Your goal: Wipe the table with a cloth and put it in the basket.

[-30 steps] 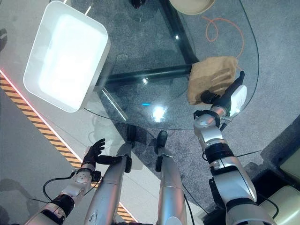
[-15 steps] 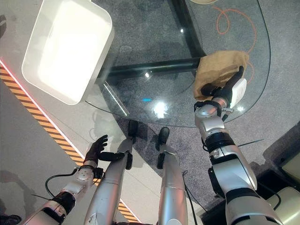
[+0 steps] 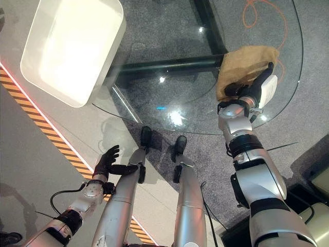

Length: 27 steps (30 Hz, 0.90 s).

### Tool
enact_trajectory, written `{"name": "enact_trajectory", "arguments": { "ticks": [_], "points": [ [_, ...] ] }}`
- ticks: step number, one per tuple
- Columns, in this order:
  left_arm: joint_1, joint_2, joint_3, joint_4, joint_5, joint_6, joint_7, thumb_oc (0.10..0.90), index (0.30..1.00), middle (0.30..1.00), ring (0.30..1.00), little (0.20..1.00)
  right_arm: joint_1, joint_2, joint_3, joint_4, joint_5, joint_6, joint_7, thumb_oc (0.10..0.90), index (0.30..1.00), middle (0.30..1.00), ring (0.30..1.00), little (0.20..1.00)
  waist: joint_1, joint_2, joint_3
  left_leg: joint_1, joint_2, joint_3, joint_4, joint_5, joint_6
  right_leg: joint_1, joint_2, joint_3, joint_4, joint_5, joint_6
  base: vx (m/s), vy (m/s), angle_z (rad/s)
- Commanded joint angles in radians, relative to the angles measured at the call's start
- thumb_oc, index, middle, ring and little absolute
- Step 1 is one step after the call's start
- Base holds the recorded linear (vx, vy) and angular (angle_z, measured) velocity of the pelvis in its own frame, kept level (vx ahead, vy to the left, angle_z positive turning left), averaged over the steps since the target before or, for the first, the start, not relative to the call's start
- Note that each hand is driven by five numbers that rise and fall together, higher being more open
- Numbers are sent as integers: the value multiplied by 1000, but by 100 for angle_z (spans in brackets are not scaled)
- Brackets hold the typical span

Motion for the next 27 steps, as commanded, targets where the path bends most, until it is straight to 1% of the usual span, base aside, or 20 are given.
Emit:
{"name": "enact_trajectory", "arguments": {
  "ticks": [1,2,3,8,18,21,25,27],
  "points": [
    [49,-9,-42,-39,-2,-21,23,800,900,900,900,900,-32,-96,78,40,14,22,124,600,728,728,728,700,31,77,-18,-28,-26,-2,126,-129,29,-17,17,3,-109,109,48,0,0,0],
    [51,-8,-43,-41,-3,-21,22,800,900,900,900,900,-35,-95,84,41,9,27,134,240,420,420,420,340,33,77,-18,-29,-26,-3,125,-127,29,-18,17,2,-108,110,48,0,0,0],
    [51,-7,-44,-46,-4,-19,23,800,900,900,900,900,-38,-96,88,39,10,30,137,100,300,300,300,200,33,78,-18,-29,-27,-3,124,-127,29,-19,17,2,-108,111,48,0,0,0],
    [55,-8,-48,-48,-9,-29,20,800,900,900,900,900,-50,-96,104,43,0,40,146,100,300,300,300,200,36,80,-18,-33,-29,-4,124,-127,31,-26,17,0,-105,111,49,0,4,1],
    [60,-6,-60,-60,-21,-42,20,800,900,900,900,900,-56,-88,104,55,-2,33,146,100,300,300,300,200,38,81,-18,-34,-33,-7,121,-127,33,-25,19,3,-109,116,54,-1,8,1],
    [58,-5,-62,-64,-28,-41,25,800,900,900,900,900,-57,-82,107,51,5,32,139,163,354,354,354,263,40,80,-18,-32,-34,-8,119,-127,34,-23,18,2,-112,117,56,0,0,0],
    [59,-5,-63,-70,-30,-37,28,800,900,900,900,900,-56,-79,106,42,7,35,136,158,349,349,349,258,40,80,-18,-30,-36,-10,117,-128,34,-21,18,2,-114,118,58,0,0,0],
    [59,-4,-63,-70,-32,-38,28,800,900,900,900,900,-55,-78,107,37,9,35,135,136,331,331,331,236,40,79,-18,-31,-36,-10,117,-128,34,-21,18,2,-115,119,58,0,0,0]
  ]
}}
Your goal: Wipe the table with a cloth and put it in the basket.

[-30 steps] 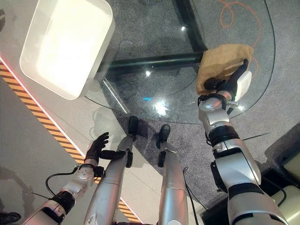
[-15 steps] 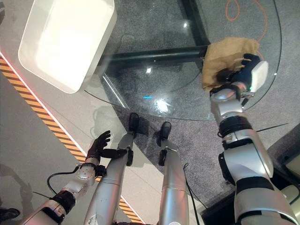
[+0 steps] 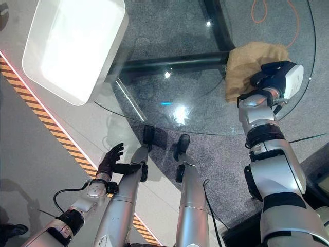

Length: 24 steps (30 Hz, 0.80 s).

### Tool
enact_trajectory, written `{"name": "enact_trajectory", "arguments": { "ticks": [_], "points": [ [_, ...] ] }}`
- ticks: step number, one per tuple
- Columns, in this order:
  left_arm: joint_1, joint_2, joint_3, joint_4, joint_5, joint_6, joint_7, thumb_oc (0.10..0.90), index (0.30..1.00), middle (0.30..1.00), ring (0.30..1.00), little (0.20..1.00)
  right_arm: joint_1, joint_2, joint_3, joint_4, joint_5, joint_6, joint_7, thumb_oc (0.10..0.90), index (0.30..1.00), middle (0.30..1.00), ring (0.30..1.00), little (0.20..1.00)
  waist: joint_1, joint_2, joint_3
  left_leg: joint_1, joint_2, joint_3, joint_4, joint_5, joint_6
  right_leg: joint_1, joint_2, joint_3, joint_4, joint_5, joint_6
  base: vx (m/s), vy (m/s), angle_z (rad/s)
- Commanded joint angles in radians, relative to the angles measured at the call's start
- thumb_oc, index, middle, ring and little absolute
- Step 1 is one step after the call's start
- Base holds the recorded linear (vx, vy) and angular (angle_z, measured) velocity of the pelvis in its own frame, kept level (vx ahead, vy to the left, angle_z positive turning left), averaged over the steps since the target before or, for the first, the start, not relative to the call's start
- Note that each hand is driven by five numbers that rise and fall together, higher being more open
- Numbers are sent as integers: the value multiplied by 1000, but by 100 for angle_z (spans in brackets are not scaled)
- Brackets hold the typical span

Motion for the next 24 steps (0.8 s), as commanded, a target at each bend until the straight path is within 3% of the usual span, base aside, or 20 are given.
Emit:
{"name": "enact_trajectory", "arguments": {
  "ticks": [1,10,24],
  "points": [
    [60,-2,-30,-37,-25,-24,28,800,900,900,900,900,14,36,68,-41,18,-10,76,125,321,321,321,225,22,47,-16,-4,-43,11,99,-143,48,-1,11,18,-131,118,72,0,0,0],
    [67,-9,-31,-43,-26,-32,34,800,900,900,900,900,20,46,75,-82,38,-51,68,100,300,300,300,200,23,43,-16,5,-46,11,95,-146,52,8,9,18,-135,121,76,1,19,0],
    [73,-13,0,-61,-20,-3,38,800,900,900,900,900,22,126,79,-377,72,-84,77,100,300,300,300,200,27,26,-16,31,-51,11,79,-145,54,36,6,10,-145,119,81,3,35,1]
  ]
}}
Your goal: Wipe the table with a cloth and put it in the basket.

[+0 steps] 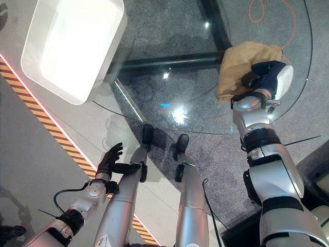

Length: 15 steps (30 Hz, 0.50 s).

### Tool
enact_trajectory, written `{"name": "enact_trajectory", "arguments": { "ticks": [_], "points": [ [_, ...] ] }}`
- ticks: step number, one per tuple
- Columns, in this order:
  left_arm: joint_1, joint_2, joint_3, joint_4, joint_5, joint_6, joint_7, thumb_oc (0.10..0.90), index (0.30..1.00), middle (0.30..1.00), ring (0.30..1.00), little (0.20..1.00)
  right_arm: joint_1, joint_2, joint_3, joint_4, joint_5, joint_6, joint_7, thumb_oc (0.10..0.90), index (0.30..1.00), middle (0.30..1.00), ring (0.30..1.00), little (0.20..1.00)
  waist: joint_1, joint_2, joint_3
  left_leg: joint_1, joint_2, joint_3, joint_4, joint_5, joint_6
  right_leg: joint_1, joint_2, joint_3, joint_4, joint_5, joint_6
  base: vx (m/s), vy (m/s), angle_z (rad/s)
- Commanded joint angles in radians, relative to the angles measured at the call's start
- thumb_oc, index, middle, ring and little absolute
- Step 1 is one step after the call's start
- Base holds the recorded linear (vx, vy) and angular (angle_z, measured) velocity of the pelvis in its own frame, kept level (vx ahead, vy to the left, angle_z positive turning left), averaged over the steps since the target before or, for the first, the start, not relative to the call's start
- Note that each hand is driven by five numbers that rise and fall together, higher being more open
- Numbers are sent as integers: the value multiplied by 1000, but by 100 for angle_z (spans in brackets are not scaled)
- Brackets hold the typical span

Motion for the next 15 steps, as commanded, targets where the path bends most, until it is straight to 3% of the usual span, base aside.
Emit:
{"name": "enact_trajectory", "arguments": {
  "ticks": [1,15],
  "points": [
    [72,-9,-3,-52,-1,-8,19,800,900,900,900,900,-50,97,64,-188,12,-81,75,100,300,300,300,200,43,24,-15,19,-54,23,91,-148,55,18,2,31,-133,116,83,0,0,0],
    [84,-17,2,-71,16,12,15,800,900,900,900,900,-86,167,103,-298,-14,-28,132,100,300,300,300,200,63,26,-15,14,-65,17,92,-147,61,19,-5,21,-144,121,83,1,2,0]
  ]
}}
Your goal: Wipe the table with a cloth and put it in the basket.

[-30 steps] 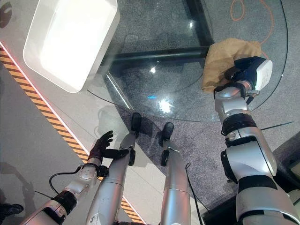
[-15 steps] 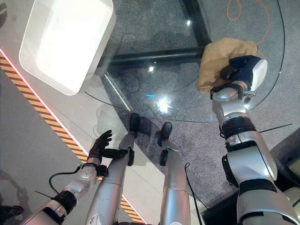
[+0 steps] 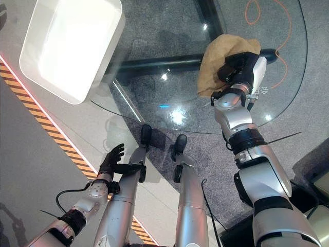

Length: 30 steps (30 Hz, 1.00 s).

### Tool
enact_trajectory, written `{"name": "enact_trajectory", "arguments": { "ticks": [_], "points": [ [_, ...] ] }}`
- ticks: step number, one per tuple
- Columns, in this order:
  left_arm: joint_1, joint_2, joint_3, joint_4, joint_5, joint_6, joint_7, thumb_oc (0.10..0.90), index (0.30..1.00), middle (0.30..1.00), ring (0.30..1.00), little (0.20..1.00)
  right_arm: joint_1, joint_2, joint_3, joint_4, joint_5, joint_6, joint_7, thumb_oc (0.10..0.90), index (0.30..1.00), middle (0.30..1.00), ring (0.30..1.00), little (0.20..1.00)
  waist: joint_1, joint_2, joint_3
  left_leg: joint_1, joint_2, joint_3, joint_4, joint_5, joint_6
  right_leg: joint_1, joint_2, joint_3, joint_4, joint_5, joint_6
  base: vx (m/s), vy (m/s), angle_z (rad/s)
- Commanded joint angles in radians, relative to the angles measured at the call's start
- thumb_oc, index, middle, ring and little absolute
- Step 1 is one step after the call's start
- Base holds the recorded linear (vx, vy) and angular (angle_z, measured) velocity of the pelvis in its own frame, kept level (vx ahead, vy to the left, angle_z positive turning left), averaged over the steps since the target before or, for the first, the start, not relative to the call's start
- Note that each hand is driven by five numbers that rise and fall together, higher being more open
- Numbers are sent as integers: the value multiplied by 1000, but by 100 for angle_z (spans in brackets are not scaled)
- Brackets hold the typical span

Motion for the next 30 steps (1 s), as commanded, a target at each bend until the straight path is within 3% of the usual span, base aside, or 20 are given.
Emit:
{"name": "enact_trajectory", "arguments": {
  "ticks": [1,10,22,30],
  "points": [
    [77,-3,-12,-62,14,-6,12,800,900,900,900,900,-90,122,90,-165,-24,-43,136,100,300,300,300,200,62,27,-16,14,-74,28,99,-149,67,15,-17,26,-134,123,89,15,33,1],
    [66,-13,-17,-69,18,9,15,800,900,900,900,900,-90,159,127,-153,-58,-19,191,100,300,300,300,200,72,29,-16,-3,-77,24,102,-145,64,4,-23,23,-137,127,95,0,0,0],
    [65,-6,-20,-93,40,18,-1,800,900,900,900,900,-65,215,270,-253,-143,-38,525,100,300,300,300,200,88,26,-16,-12,-85,16,96,-134,58,1,-30,6,-151,134,101,2,-1,0],
    [66,1,-27,-104,37,25,-10,800,900,900,900,900,-41,256,320,-301,-162,-57,584,100,300,300,300,200,95,28,-16,-11,-87,14,97,-128,55,5,-33,3,-152,134,103,5,-1,6]
  ]
}}
